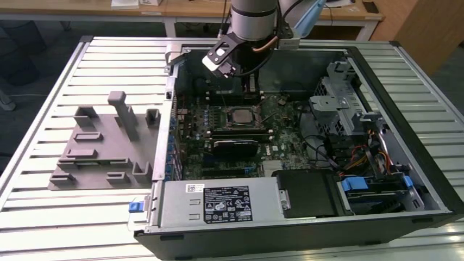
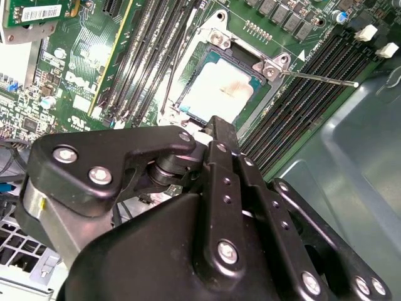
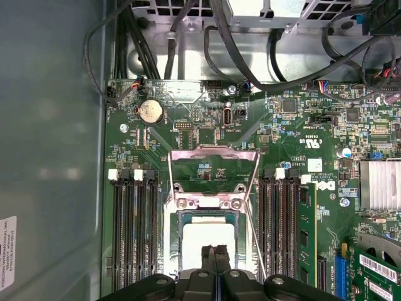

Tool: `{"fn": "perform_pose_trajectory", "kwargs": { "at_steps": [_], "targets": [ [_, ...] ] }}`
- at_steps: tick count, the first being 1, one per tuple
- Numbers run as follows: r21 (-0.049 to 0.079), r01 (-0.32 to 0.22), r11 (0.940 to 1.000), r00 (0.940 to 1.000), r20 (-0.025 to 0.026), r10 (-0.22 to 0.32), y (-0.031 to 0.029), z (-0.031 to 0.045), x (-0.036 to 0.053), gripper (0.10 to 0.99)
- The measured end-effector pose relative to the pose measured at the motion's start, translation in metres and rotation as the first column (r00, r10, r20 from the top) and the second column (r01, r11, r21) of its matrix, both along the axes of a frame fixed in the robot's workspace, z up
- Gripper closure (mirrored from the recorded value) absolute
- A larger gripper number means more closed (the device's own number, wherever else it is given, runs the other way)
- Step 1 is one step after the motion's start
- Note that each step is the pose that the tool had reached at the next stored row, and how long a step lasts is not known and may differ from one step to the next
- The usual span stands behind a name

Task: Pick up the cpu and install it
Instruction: 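Close the cpu cover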

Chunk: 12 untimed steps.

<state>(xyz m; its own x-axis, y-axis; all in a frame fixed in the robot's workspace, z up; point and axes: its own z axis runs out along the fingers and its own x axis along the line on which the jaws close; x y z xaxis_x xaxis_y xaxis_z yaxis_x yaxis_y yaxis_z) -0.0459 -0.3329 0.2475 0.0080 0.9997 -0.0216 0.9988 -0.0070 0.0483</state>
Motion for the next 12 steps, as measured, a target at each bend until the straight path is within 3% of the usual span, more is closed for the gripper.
{"fn": "perform_pose_trajectory", "kwargs": {
  "at_steps": [4, 12],
  "targets": [
    [0.000, 0.000, 1.0000, 1.0000, 0.0002, 0.000, 0.0000, 0.0041, 0.0000, 0.980],
    [0.004, 0.000, 1.0000, 1.0000, 0.0037, 0.000, 0.0000, 0.0205, 0.0000, 0.980]
  ]
}}
